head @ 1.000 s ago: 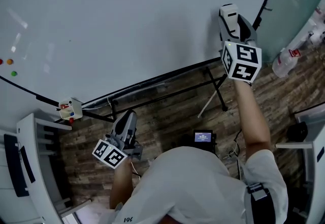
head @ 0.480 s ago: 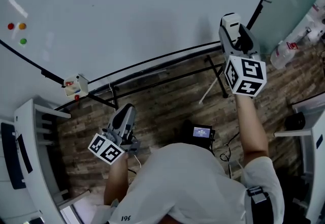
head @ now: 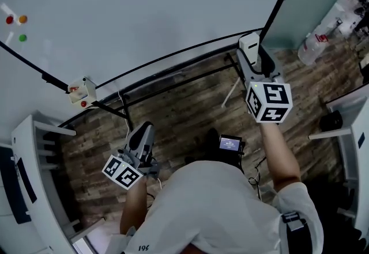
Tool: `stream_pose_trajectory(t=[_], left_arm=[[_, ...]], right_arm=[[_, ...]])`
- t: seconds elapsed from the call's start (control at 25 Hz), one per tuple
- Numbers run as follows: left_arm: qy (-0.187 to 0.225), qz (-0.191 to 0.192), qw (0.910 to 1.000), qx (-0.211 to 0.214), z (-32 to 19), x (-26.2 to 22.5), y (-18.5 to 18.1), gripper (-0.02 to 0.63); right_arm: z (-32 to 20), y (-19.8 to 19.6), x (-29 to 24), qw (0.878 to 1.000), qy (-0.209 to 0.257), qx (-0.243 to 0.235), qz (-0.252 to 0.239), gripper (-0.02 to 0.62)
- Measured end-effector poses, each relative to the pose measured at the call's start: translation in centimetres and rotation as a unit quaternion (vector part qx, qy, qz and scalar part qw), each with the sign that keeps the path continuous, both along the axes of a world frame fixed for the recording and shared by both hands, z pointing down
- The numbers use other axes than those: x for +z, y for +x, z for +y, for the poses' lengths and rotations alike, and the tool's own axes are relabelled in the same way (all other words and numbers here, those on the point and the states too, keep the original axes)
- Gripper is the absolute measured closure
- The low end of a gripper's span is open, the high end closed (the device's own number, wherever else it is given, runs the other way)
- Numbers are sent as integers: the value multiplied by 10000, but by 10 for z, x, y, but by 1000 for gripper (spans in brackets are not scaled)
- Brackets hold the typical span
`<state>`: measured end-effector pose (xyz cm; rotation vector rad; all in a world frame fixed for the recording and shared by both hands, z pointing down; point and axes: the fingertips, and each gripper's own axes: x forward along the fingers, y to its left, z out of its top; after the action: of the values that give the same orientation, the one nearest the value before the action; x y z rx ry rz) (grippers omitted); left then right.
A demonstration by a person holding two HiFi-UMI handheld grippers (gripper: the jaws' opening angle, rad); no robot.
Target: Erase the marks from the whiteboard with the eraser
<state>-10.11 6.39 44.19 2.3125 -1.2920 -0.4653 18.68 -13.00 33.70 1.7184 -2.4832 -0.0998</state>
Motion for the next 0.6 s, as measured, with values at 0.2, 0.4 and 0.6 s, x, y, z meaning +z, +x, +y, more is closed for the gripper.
stream_pose_trajectory(t=[0.2, 0.4, 0.6], left_arm=[[-49, 55, 10000, -11, 2, 2, 4, 574], [-166, 55, 9998, -86, -13, 5, 10, 574], [-252, 69, 9996, -71, -28, 6, 32, 574]], right_arm=[[13, -4, 23, 9995, -265, -138, 56, 341], [10, -2, 51, 9976, -632, -280, 23, 341], [4, 13, 67, 9951, -908, -400, 39, 341]])
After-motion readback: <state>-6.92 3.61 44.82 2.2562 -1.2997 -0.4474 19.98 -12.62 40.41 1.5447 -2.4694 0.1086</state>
